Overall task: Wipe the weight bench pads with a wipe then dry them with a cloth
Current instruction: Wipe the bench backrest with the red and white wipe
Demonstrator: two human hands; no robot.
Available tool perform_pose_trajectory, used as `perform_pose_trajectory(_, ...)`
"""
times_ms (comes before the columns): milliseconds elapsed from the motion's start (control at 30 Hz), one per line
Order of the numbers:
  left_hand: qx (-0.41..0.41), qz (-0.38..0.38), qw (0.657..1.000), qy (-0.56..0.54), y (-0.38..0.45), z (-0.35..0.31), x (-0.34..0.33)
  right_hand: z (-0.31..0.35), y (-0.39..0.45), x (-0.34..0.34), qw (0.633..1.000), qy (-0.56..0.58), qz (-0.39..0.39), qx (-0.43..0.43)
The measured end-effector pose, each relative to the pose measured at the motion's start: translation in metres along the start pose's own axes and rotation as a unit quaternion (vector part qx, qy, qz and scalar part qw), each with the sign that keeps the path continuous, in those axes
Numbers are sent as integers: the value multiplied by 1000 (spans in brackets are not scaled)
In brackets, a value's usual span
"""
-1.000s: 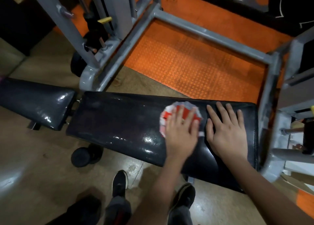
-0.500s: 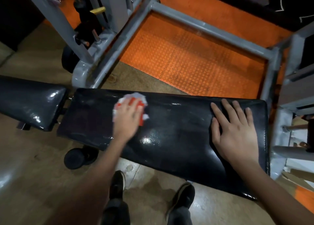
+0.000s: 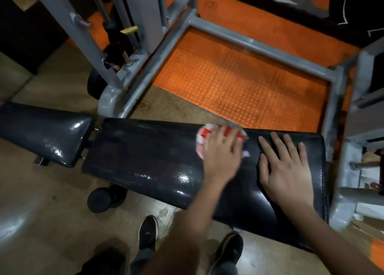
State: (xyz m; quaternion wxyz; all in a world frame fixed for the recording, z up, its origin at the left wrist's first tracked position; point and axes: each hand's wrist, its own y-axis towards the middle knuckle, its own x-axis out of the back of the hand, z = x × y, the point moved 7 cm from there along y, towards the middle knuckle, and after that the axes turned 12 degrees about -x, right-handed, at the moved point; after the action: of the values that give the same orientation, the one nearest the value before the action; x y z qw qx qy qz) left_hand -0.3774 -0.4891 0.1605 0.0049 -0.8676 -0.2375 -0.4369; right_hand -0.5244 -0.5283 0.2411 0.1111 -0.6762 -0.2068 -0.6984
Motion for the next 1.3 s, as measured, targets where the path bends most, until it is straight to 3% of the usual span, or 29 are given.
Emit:
perform_pose_trajectory(100,18,5,1000,-25,-16,-34,-4,1,0,-2,1000,-15,14,5)
perform_pose_trajectory(633,-39,79,995,-52,-30,-22,2,-2,-1,-2,1000,-5,-1,3)
perform_pose_trajectory(767,-2,87,995,46,-61,88,23,-3,0,-3,1000,1,6,-1)
perform_pose_trajectory(900,158,44,982,90,-95,270,72,-4,0,-11,1000,7,-16,0)
perform_pose_trajectory(1000,262,-1,961,87,-100,331,95,-4,0,-10,1000,6,-28,9)
perform_pose_trajectory(1067,347,-26,935,69,-99,318,87,-5,-1,-10,1000,-1,-24,10)
perform_pose_trajectory(1100,338,-34,938,63,-91,298,80,-5,-1,-10,1000,-2,-22,7)
perform_pose_trajectory(1167,253,-46,966,37,-70,232,69,-3,0,-8,1000,-1,-15,4)
perform_pose_trajectory(1300,65,27,997,3,-70,49,30,-2,-2,-4,1000,1,-7,2)
